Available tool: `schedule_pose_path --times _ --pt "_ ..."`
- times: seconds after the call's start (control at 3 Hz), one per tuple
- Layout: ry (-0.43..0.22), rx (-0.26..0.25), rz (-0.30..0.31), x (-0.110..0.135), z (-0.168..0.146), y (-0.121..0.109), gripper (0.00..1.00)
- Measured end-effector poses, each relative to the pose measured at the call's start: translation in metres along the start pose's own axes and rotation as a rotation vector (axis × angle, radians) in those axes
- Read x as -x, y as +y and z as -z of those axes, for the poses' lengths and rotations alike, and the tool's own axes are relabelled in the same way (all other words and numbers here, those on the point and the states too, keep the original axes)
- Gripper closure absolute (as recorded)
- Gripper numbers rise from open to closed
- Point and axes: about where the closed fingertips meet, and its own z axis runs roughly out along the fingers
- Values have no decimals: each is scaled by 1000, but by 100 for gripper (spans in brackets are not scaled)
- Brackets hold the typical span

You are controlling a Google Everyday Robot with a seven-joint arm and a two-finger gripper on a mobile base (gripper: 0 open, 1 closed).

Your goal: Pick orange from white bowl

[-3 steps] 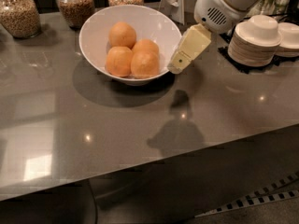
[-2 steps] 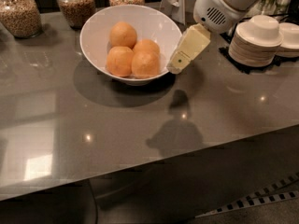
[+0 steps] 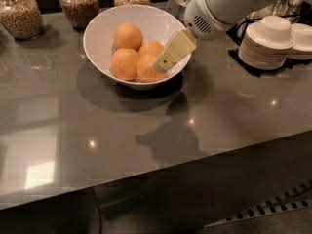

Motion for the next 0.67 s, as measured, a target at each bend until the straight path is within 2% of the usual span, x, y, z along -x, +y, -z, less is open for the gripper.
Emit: schedule_pose_path --times 0.33,0.67 --pt "-46 -14 -87 18 -20 4 0" --pt "-61 8 -171 27 -38 10 16"
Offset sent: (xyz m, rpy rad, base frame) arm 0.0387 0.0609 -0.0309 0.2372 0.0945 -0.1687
